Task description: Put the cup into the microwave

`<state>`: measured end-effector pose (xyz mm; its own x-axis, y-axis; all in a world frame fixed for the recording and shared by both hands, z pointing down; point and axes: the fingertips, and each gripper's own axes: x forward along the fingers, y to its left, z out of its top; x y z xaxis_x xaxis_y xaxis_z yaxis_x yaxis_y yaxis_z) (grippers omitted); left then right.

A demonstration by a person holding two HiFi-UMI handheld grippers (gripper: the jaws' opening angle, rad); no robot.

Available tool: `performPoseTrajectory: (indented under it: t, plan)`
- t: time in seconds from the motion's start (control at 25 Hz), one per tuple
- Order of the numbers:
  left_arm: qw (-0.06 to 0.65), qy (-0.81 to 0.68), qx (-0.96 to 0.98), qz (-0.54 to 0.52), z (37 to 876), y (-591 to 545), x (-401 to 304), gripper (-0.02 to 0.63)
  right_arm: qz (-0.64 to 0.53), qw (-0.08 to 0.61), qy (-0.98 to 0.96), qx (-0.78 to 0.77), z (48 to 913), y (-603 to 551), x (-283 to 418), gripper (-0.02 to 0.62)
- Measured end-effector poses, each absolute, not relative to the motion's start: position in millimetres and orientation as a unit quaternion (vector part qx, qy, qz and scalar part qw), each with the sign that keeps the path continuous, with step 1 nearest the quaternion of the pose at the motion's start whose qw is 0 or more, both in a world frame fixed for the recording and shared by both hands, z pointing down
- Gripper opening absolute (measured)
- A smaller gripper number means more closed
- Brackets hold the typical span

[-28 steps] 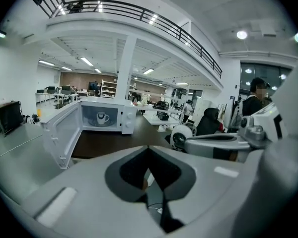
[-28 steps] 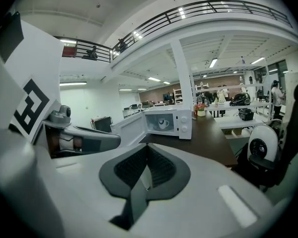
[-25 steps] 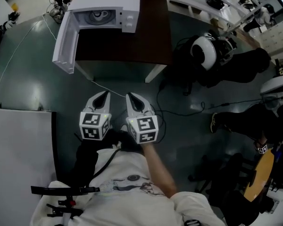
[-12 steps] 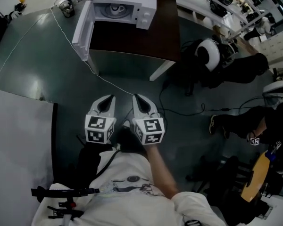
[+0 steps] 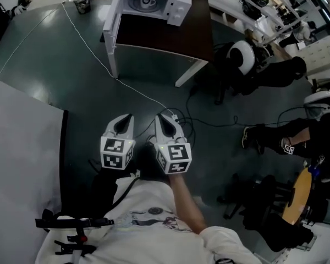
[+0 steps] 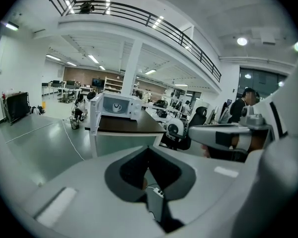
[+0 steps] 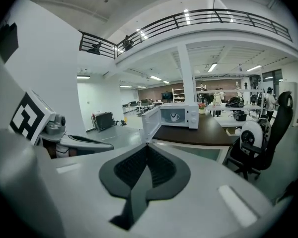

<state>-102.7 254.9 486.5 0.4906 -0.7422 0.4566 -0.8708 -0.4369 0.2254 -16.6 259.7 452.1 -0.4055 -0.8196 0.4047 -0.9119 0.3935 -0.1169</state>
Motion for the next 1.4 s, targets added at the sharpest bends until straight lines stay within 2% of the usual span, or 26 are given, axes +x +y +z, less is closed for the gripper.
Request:
performPoseTrajectory:
  t: [0.36, 0.72, 1.4]
  plan:
    - [0.18, -0.475, 0.849, 0.147, 463, 267, -90, 0.0, 0.133, 0.109, -0.815, 0.553, 425, 275, -1, 0.002]
    - [0.141, -0.438, 0.88, 0.119, 430, 265, -43, 0.0, 0.112, 0.07, -0.808, 0.574, 397, 280, 31, 0.0]
    - [0.101, -0.476, 0.871, 0.072, 393, 218, -36, -0.002, 0.032, 0.031, -0.819, 0.572, 356, 243, 54, -0.002]
